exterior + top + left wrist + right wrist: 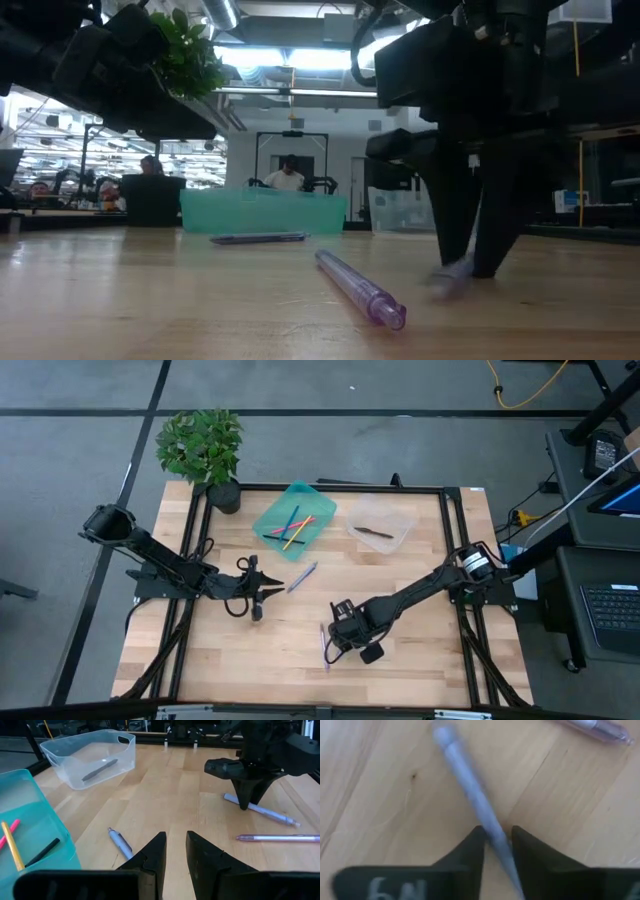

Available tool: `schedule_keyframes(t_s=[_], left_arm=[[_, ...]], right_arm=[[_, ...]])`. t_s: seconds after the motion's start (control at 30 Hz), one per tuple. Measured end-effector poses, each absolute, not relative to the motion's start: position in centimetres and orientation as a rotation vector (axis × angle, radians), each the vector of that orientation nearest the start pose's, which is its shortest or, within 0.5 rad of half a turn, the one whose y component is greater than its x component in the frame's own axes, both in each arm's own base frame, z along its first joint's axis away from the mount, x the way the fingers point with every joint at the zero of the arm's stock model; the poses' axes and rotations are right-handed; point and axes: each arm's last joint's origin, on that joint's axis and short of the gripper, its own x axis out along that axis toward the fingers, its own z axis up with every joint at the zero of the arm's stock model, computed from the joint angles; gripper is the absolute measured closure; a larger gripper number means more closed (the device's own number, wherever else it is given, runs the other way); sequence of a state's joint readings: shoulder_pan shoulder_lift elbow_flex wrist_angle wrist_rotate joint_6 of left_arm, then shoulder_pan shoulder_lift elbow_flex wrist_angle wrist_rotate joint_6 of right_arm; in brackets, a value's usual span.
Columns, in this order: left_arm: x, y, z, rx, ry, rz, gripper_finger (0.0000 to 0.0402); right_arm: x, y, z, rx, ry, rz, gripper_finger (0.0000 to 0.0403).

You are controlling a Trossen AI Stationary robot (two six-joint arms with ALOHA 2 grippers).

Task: Sort pens & pencils
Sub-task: Put the right purple pen into the transparent bin

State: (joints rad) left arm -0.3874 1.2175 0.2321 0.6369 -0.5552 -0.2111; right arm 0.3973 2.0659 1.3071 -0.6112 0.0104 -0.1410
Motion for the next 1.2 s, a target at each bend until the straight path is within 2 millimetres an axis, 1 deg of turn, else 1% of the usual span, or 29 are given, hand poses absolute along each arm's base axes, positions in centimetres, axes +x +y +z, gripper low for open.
schedule_keyframes(t_s=[0.1,0.13,0.33,0.47,0.57,0.8,0.87,1.0,1.2], left_arm=[[19.2,-6.2,14.9,-0.051,0.291,0.198,0.0333],[19.2,-6.2,14.9,-0.05,0.292,0.198,0.0333],[19.2,-6.2,14.9,-0.05,0.292,0.198,0.0333],[19.2,-6.2,14.9,-0.05,0.292,0.198,0.0333],[19.2,-6.2,14.9,-0.049,0.292,0.198,0.0333],[19.2,-6.2,14.8,-0.048,0.293,0.198,0.0333],[19.2,-6.2,14.8,-0.046,0.296,0.198,0.0333],[19.1,-6.1,14.7,-0.037,0.311,0.2,0.0333],[19.1,-6.1,14.6,-0.036,0.313,0.2,0.0333]], right_arm=[[35.5,14.6,11.6,-0.372,1.326,0.433,0.0363],[35.6,14.5,11.6,-0.365,1.327,0.435,0.0371],[35.9,13.8,11.6,-0.303,1.337,0.422,0.0371],[35.9,13.6,11.6,-0.295,1.338,0.424,0.0371],[35.8,13.5,12.1,-0.294,1.329,0.419,0.0371],[35.2,13.1,14.5,-0.29,1.284,0.37,0.0371],[35.4,13.0,15.4,-0.29,1.247,0.355,0.0371],[35.2,13.1,15.7,-0.286,1.248,0.365,0.0371],[34.7,12.8,17.6,-0.277,1.215,0.362,0.0371]])
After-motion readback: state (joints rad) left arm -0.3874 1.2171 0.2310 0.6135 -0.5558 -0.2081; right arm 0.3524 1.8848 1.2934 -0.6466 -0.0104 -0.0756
